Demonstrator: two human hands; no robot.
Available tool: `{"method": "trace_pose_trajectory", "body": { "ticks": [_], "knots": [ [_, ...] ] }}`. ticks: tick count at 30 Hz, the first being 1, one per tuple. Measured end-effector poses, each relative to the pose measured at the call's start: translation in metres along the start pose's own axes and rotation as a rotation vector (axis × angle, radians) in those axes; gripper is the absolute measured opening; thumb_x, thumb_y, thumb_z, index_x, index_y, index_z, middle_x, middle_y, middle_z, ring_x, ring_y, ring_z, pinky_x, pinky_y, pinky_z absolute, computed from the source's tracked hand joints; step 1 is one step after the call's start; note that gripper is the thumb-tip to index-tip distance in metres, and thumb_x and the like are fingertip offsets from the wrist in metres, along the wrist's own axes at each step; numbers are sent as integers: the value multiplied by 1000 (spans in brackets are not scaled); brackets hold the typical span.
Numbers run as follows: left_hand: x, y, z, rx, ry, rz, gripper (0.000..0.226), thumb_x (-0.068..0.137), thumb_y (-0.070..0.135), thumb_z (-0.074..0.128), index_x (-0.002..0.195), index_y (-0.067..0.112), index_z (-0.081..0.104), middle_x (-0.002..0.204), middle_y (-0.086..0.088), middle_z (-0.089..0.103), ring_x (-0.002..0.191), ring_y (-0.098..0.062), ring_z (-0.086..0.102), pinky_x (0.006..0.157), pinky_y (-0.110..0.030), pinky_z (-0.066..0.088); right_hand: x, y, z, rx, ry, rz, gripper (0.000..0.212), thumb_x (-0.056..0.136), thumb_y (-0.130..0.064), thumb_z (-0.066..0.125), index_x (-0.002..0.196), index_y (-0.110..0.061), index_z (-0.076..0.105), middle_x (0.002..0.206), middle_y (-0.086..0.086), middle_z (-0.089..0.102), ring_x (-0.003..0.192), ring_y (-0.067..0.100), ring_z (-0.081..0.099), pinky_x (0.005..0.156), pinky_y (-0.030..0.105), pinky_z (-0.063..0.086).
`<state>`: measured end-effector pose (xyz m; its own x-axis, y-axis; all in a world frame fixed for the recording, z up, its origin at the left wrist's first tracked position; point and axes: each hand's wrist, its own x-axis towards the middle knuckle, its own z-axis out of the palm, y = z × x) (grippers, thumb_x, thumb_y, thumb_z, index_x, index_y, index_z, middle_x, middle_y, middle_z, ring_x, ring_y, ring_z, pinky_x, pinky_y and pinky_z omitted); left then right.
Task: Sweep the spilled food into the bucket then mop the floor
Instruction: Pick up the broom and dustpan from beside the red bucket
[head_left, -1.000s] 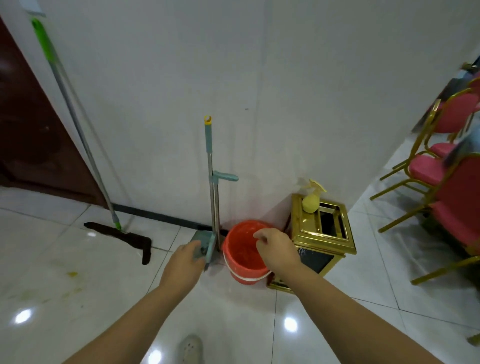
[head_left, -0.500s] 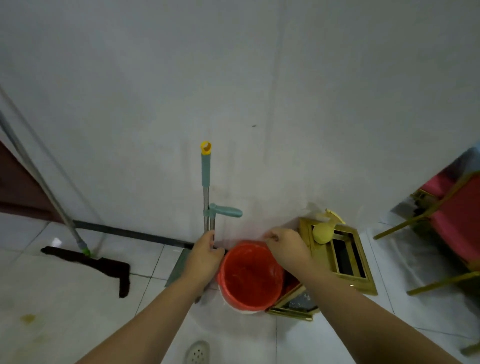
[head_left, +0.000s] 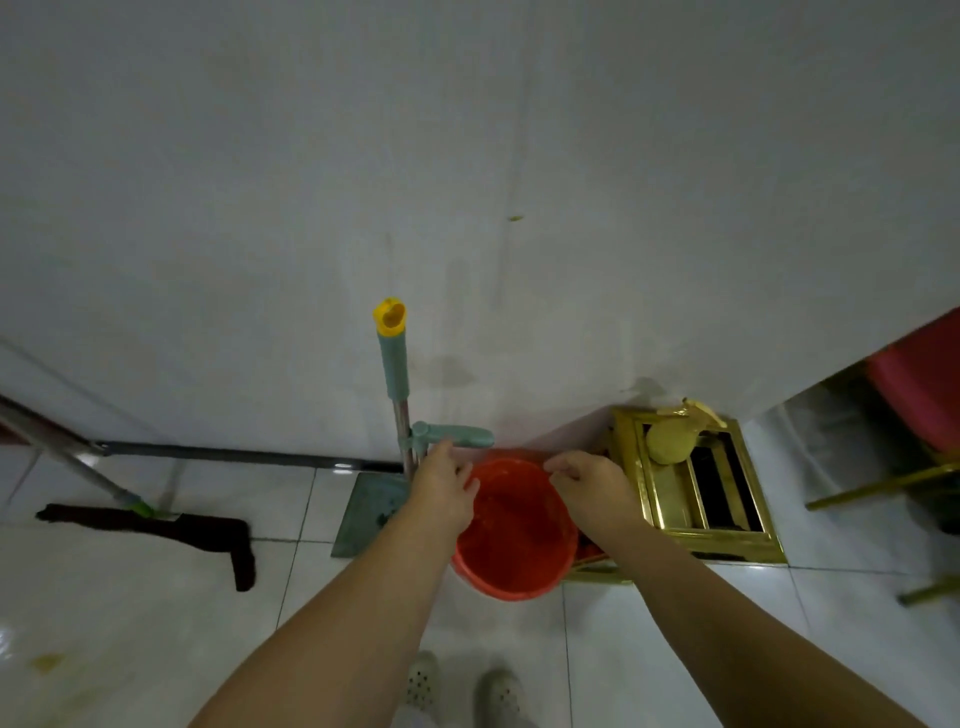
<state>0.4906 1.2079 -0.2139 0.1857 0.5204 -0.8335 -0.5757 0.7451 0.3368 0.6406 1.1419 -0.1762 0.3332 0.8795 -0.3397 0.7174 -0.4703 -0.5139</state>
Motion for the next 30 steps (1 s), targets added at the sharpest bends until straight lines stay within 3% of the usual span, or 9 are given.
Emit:
{"method": "trace_pose_trajectory", "body": {
  "ticks": [2,6,10,13,16,20,23,26,30],
  "knots": [
    [11,1,2,-120,12,-28,52,96,38,47,142,15,38,149,-8,40,137,-26,39,117,-44,25,8,8,4,14,-19,16,27,94,-14,51,111,-16,71,109,-1,70,97,18,65,83,28,52],
    [26,7,6,-260,21,11,32,99,29,45,122,7,51,145,-10,43,130,-23,44,116,-38,25,25,22,12,91,-42,49,25,93,-12,52,110,-15,70,96,2,72,82,22,67,73,32,54],
    [36,4,6,-304,128,19,51,98,35,48,136,3,44,144,-12,44,134,-25,41,113,-34,30,38,27,14,122,-84,9,26,95,-13,51,113,-13,69,106,2,70,90,17,64,78,30,52],
    [39,-3,1,-324,207,60,46,96,37,51,128,5,51,135,-11,53,121,-24,52,103,-33,41,42,30,13,120,-121,-16,26,94,-12,51,112,-13,69,107,2,70,93,19,65,81,32,52],
    [37,-7,-4,-296,263,103,34,94,39,53,108,9,58,115,-8,60,106,-23,58,89,-31,49,45,34,9,103,-164,-48,25,95,-13,50,112,-14,69,107,0,70,96,17,64,83,29,51],
    [38,-7,-19,-285,286,152,28,95,40,53,103,13,60,104,-8,61,86,-23,61,80,-40,53,48,40,7,86,-216,-67,27,97,-13,48,114,-13,68,108,1,68,100,19,63,87,30,50],
    [31,-6,-31,-338,281,209,29,100,33,43,82,12,53,92,-4,60,81,-17,60,65,-27,50,47,44,8,93,-252,-88,27,97,-14,48,114,-15,68,97,-1,66,90,17,62,79,26,49],
    [11,-7,-43,-345,325,243,35,99,36,45,72,14,47,68,-2,51,58,-14,51,49,-25,47,46,41,9,92,-295,-120,25,96,-14,50,113,-14,69,93,-4,62,88,15,60,79,26,47],
    [-12,-15,-61,-256,405,279,43,95,46,41,63,17,39,54,-1,39,44,-14,35,45,-24,30,45,22,10,48,-334,-225,21,94,-13,52,104,-18,69,91,0,64,86,16,58,76,24,43]
  ]
}}
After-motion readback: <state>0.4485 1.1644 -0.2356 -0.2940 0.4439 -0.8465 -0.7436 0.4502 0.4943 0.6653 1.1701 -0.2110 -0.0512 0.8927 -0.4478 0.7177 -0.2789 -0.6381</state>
